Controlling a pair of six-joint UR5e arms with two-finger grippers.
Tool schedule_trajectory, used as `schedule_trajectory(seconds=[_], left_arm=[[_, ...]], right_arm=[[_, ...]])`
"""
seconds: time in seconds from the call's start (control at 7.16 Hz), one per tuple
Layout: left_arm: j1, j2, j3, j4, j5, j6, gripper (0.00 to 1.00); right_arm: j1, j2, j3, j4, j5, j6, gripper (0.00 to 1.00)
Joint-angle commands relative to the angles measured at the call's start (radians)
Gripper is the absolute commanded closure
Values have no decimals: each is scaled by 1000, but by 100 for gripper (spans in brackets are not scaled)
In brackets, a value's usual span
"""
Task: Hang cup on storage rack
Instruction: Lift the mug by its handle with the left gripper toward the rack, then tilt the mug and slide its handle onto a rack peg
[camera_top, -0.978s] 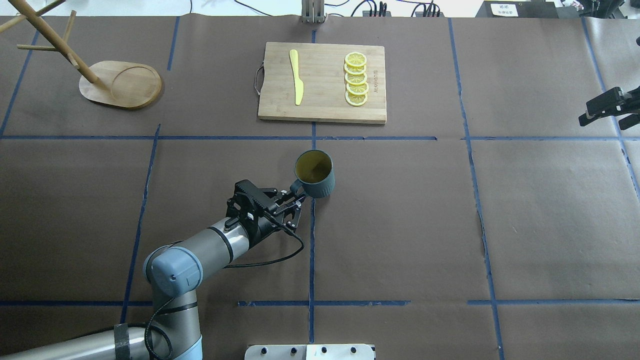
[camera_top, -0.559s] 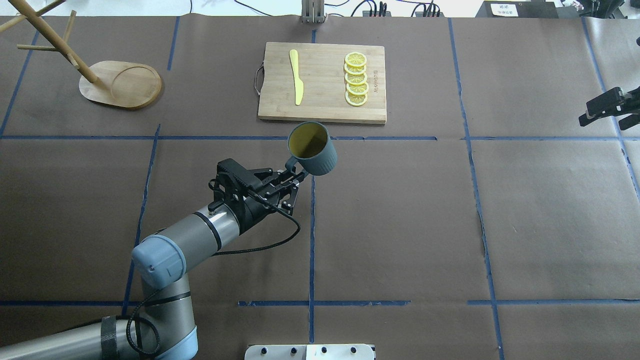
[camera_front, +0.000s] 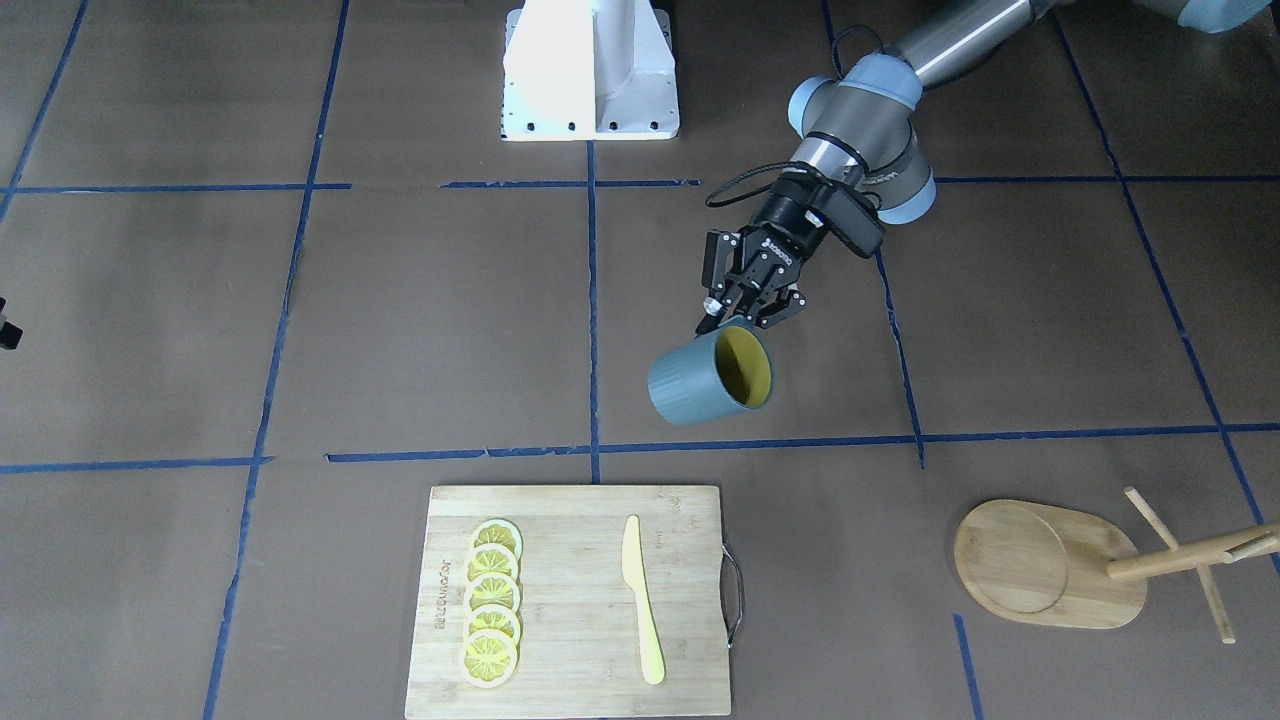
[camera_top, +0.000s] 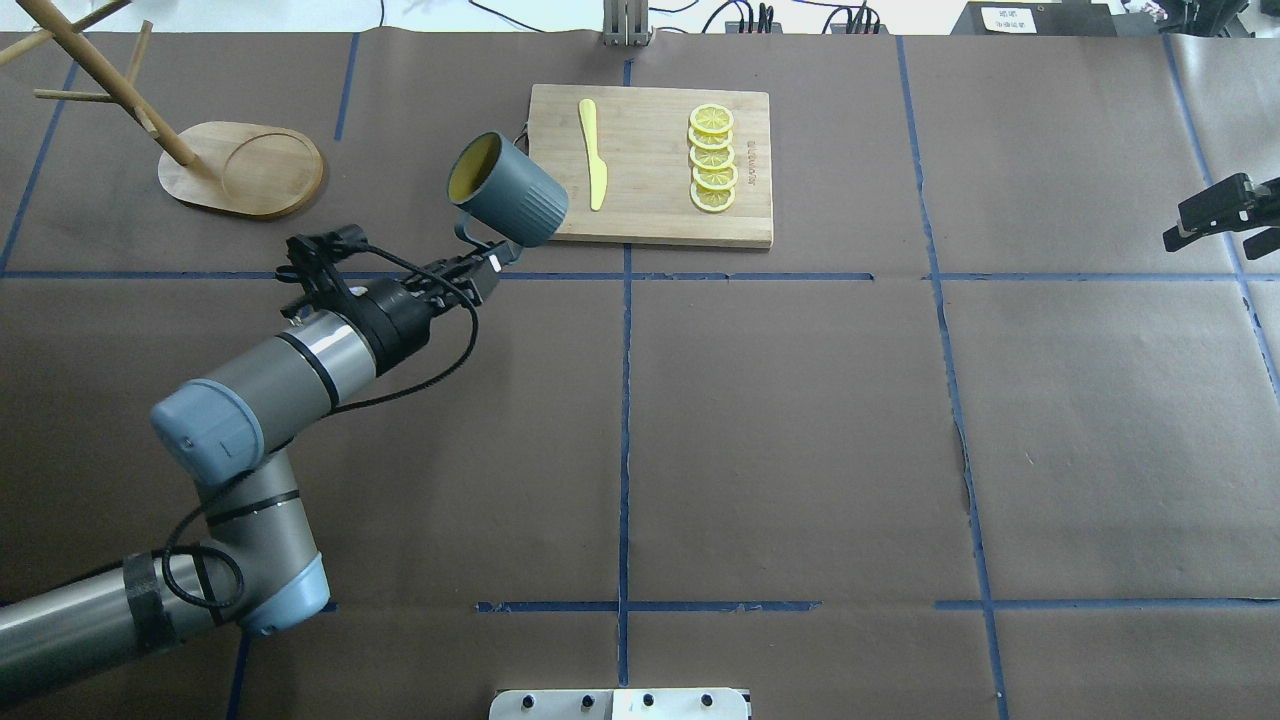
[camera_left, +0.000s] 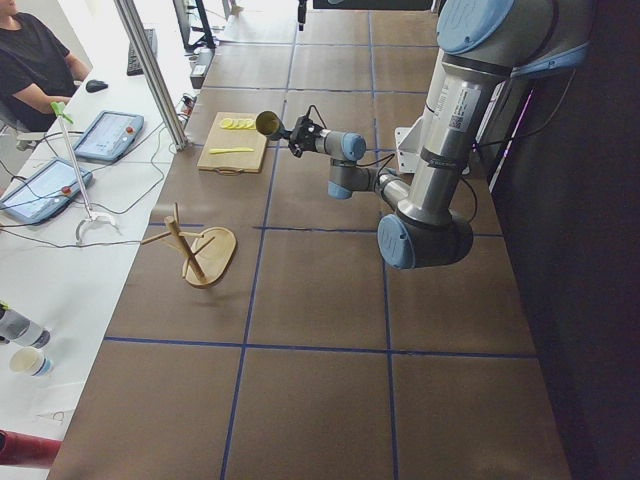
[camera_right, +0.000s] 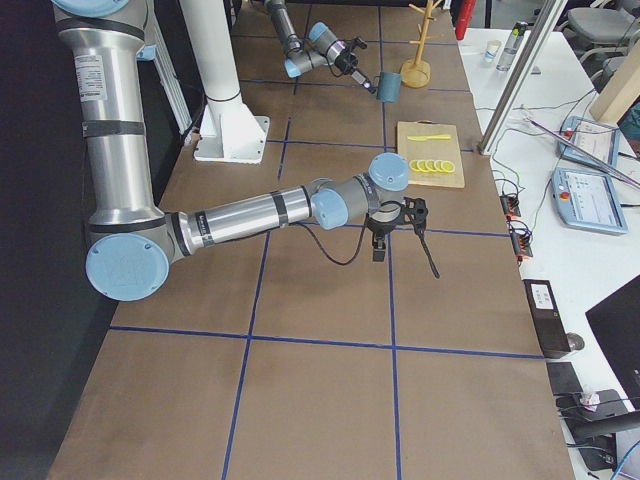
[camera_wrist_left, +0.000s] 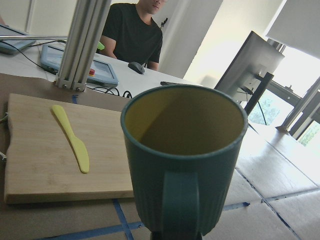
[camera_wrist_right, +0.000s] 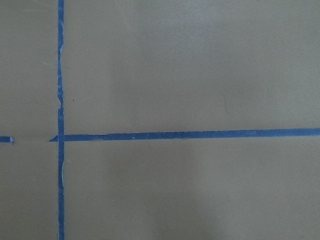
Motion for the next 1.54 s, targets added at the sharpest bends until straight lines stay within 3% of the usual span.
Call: schedule_trajectory(seconds=[0.0, 0.14, 0.42, 0.56, 0.84, 1.12, 1.4], left_arm=[[-154, 30, 10, -6, -84, -541, 100], [-240, 41, 28, -9, -186, -750, 100], [-441, 45, 84, -16, -470, -893, 100], [-483, 44, 94, -21, -530, -1018, 100], [-572, 10, 213, -78, -534, -1188, 100], [-607, -16, 238, -84, -557, -1380, 100], [-626, -18, 261, -113, -554, -1455, 100]], right_arm=[[0, -3, 5, 2, -4, 0, 0], [1, -3, 7, 3, -4, 0, 0], [0, -3, 7, 5, -6, 0, 0], [0, -3, 7, 5, -4, 1, 0], [0, -2, 5, 5, -9, 2, 0], [0, 1, 7, 5, -10, 2, 0], [0, 0, 7, 6, -10, 2, 0]])
